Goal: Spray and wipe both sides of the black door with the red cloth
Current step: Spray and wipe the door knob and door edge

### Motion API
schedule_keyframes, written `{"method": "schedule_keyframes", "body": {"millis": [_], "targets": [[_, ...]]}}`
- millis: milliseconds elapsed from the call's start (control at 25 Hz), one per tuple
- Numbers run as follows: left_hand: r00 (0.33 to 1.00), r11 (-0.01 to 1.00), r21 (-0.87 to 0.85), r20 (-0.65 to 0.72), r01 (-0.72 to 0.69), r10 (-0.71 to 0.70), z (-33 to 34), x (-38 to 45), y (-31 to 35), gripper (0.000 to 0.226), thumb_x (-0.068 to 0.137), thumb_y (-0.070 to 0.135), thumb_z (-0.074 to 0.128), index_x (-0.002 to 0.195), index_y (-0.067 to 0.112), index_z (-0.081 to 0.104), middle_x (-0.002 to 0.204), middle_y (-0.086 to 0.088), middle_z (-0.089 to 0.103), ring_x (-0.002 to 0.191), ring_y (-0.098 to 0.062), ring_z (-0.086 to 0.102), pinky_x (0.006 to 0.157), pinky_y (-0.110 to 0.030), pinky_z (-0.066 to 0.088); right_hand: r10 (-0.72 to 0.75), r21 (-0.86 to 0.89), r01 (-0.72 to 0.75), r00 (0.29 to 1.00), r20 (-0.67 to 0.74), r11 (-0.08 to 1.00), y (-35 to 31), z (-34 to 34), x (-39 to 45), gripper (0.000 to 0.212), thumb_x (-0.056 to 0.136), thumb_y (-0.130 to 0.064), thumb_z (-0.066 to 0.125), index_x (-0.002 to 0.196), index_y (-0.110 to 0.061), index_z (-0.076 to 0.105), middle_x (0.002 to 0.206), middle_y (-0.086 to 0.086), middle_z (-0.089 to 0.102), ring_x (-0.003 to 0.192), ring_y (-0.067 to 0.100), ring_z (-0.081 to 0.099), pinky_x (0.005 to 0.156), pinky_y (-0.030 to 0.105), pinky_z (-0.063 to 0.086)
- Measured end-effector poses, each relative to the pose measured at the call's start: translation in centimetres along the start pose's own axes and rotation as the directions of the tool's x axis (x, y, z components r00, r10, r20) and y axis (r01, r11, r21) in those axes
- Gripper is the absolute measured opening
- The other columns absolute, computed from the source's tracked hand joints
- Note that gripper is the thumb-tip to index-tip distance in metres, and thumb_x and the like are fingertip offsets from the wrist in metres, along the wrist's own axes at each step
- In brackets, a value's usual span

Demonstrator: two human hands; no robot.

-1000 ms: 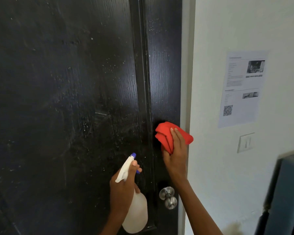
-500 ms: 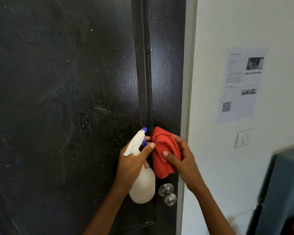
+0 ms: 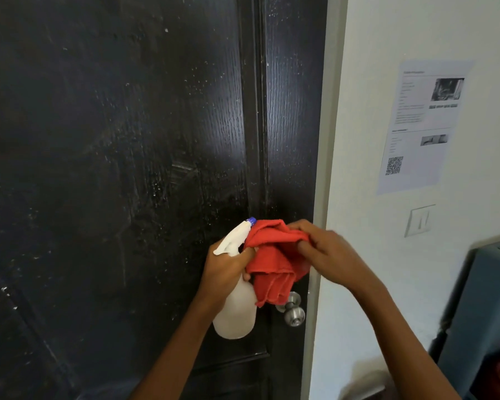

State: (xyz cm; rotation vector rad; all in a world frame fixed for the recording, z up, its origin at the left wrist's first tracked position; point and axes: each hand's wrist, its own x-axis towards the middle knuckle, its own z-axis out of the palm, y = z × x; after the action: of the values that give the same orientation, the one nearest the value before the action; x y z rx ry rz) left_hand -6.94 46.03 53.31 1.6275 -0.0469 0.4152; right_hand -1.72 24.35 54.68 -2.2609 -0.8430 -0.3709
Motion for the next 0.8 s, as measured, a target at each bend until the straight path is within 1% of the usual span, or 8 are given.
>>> {"method": "schedule_keyframes", "body": {"millis": [80, 160, 280, 400, 520, 680, 760, 800], "targets": [[0.998, 0.998, 0.031, 0.043, 0.054, -0.055, -1.3, -0.1, -0.1, 0.041, 0.093, 0.005, 0.067, 0.130, 0.021, 0.065, 0.058, -0.005, 0.062, 0.046, -0.018, 0.051, 0.061, -0.041, 0.049, 0.019, -0.145, -0.046, 0.983, -0.184, 0.988, 0.3, -1.3, 0.6, 0.032, 0.089, -0.058, 0.041, 0.113, -0.050, 0.061, 0.092, -0.019, 0.068, 0.076, 0.002, 0.061, 0.068, 0.025, 0.046], [0.985, 0.995, 0.059, 0.150, 0.080, -0.088, -2.5, -0.2, 0.3, 0.039, 0.092, 0.008, 0.069, 0.129, 0.021, 0.065, 0.058, -0.003, 0.063, 0.046, -0.021, 0.049, 0.061, -0.042, 0.048, 0.031, -0.018, -0.037, 0.964, -0.262, 0.999, 0.5, -1.6, 1.1, 0.020, 0.093, -0.050, 0.052, 0.107, -0.045, 0.065, 0.092, -0.018, 0.069, 0.082, 0.003, 0.061, 0.071, 0.018, 0.043], [0.953, 0.989, 0.081, 0.270, 0.122, -0.139, -3.8, -0.3, 1.0, 0.040, 0.090, 0.009, 0.072, 0.125, 0.028, 0.067, 0.062, -0.001, 0.066, 0.047, -0.020, 0.047, 0.056, -0.036, 0.047, 0.061, 0.314, 0.020, 0.967, -0.248, 0.949, 0.3, -0.5, 1.4, 0.012, 0.103, -0.033, 0.060, 0.109, -0.029, 0.070, 0.100, -0.020, 0.070, 0.096, 0.001, 0.064, 0.083, 0.012, 0.046], [0.932, 0.984, 0.075, 0.314, 0.164, -0.179, -5.3, -0.5, 1.0, 0.041, 0.086, 0.015, 0.077, 0.125, 0.026, 0.068, 0.069, -0.003, 0.070, 0.050, -0.021, 0.053, 0.057, -0.036, 0.049, 0.051, 0.366, 0.039, 0.972, -0.231, 0.930, -0.6, 0.4, 0.6, 0.018, 0.103, -0.033, 0.057, 0.111, -0.027, 0.072, 0.103, -0.021, 0.071, 0.099, 0.004, 0.066, 0.085, 0.012, 0.047], [0.949, 0.990, 0.073, 0.283, 0.122, -0.138, -6.6, -1.0, 0.7, 0.043, 0.082, 0.033, 0.079, 0.121, 0.018, 0.071, 0.100, -0.010, 0.077, 0.055, -0.026, 0.059, 0.059, -0.036, 0.050, 0.001, 0.388, 0.060, 0.988, -0.156, 0.920, -2.3, -0.2, 0.1, 0.014, 0.101, -0.029, 0.061, 0.108, -0.032, 0.072, 0.101, -0.025, 0.071, 0.098, 0.002, 0.067, 0.084, 0.010, 0.047], [0.976, 0.999, 0.029, 0.217, 0.016, -0.022, -6.1, -1.8, 1.7, 0.043, 0.081, 0.033, 0.079, 0.118, 0.013, 0.070, 0.095, -0.012, 0.075, 0.046, -0.015, 0.053, 0.048, -0.030, 0.047, -0.108, 0.366, 0.067, 0.990, 0.092, 0.928, -4.4, 0.2, 0.6, 0.012, 0.096, -0.023, 0.070, 0.107, -0.023, 0.076, 0.097, -0.014, 0.074, 0.092, 0.005, 0.069, 0.082, 0.015, 0.051], [0.972, 1.000, 0.011, 0.233, 0.001, -0.004, -5.0, -2.6, 2.3, 0.054, 0.072, 0.031, 0.080, 0.124, 0.019, 0.068, 0.086, -0.001, 0.076, 0.054, -0.012, 0.062, 0.058, -0.027, 0.053, -0.123, 0.353, 0.065, 0.982, 0.145, 0.933, -5.3, 1.0, 1.1, 0.016, 0.093, -0.027, 0.074, 0.109, -0.022, 0.072, 0.092, -0.003, 0.073, 0.086, 0.013, 0.070, 0.081, 0.027, 0.057], [0.969, 1.000, -0.005, 0.246, 0.007, -0.006, -4.5, -3.0, 2.4, 0.058, 0.070, 0.030, 0.081, 0.125, 0.021, 0.068, 0.089, 0.001, 0.077, 0.067, -0.012, 0.070, 0.068, -0.025, 0.057, -0.116, 0.353, 0.057, 0.982, 0.149, 0.934, -5.7, 1.4, 1.2, 0.018, 0.093, -0.028, 0.075, 0.109, -0.023, 0.067, 0.089, 0.003, 0.071, 0.083, 0.021, 0.070, 0.080, 0.034, 0.059]]}}
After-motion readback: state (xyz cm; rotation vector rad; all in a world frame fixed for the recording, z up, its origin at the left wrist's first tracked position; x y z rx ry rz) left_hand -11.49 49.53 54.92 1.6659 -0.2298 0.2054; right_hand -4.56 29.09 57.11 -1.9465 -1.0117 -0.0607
